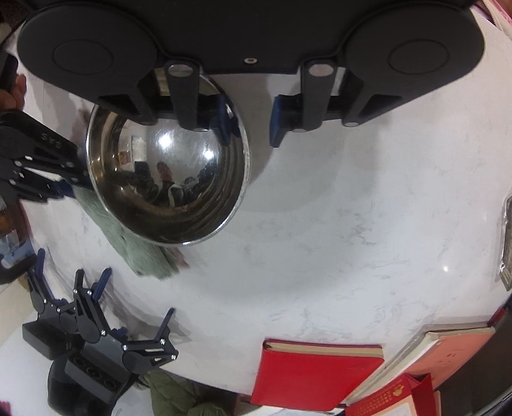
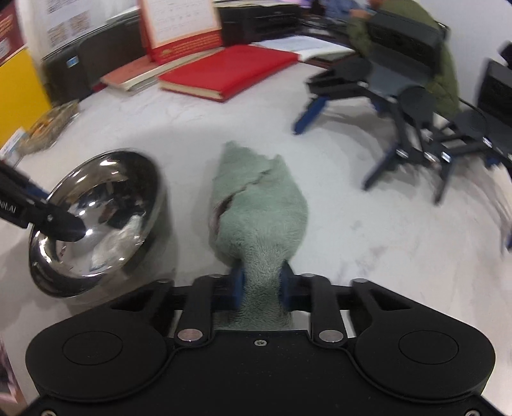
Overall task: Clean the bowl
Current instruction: 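Grasp the bowl rim with the left gripper while the right gripper grasps the green cloth, then lift the green cloth with the right gripper and lower it into the bowl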
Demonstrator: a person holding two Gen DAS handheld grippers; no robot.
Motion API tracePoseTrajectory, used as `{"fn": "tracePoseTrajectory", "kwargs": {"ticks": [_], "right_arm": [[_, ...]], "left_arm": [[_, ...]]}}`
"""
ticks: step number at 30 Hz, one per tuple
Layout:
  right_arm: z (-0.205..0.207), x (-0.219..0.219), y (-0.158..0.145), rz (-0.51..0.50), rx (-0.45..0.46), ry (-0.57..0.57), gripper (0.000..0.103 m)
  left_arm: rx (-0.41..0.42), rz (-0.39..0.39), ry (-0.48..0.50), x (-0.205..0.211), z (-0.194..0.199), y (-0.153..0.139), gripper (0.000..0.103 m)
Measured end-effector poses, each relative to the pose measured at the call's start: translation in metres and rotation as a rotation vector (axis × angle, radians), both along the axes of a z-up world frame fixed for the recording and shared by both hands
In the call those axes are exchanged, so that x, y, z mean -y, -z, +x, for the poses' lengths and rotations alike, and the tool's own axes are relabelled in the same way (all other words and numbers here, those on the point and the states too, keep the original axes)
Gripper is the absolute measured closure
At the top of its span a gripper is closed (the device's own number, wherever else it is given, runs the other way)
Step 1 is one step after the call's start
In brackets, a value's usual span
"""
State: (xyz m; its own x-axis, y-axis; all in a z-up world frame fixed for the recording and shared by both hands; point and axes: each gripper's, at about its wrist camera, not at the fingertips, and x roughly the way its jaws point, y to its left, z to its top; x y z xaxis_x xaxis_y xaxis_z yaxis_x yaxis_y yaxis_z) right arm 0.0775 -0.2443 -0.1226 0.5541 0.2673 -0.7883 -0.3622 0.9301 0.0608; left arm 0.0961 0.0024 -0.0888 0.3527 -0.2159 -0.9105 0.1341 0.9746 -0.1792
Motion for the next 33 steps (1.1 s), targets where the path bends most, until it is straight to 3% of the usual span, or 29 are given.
{"fn": "tracePoseTrajectory", "kwargs": {"ticks": [4, 7, 14, 17, 21, 25, 29, 33], "right_arm": [[-0.015, 0.013, -0.018, 0.083, 0.004, 0.083, 0.086], [-0.031, 0.017, -0.051, 0.154, 0.060, 0.118, 0.086], [-0.069, -0.015, -0.123, 0.268, 0.144, -0.003, 0.086], [-0.072, -0.033, -0.121, 0.289, 0.104, -0.057, 0.086], [-0.062, -0.068, -0.081, 0.202, -0.028, -0.125, 0.085], [-0.056, -0.085, -0.060, 0.099, -0.060, -0.136, 0.076], [-0.062, -0.073, -0.086, 0.111, -0.005, -0.115, 0.051], [-0.065, -0.064, -0.112, 0.172, 0.037, -0.100, 0.051]], "left_arm": [[0.000, -0.022, 0.001, 0.001, -0.003, 0.000, 0.089], [0.007, -0.048, 0.004, -0.003, -0.006, 0.001, 0.089], [0.015, -0.084, 0.019, -0.011, -0.025, 0.003, 0.089], [0.015, -0.100, 0.009, -0.015, -0.031, 0.005, 0.089], [0.019, -0.119, -0.005, -0.019, -0.033, 0.006, 0.089], [0.049, -0.101, 0.008, -0.016, -0.032, 0.002, 0.088], [0.061, -0.103, 0.017, -0.018, -0.034, 0.002, 0.086], [0.072, -0.094, 0.020, -0.019, -0.037, 0.001, 0.080]]}}
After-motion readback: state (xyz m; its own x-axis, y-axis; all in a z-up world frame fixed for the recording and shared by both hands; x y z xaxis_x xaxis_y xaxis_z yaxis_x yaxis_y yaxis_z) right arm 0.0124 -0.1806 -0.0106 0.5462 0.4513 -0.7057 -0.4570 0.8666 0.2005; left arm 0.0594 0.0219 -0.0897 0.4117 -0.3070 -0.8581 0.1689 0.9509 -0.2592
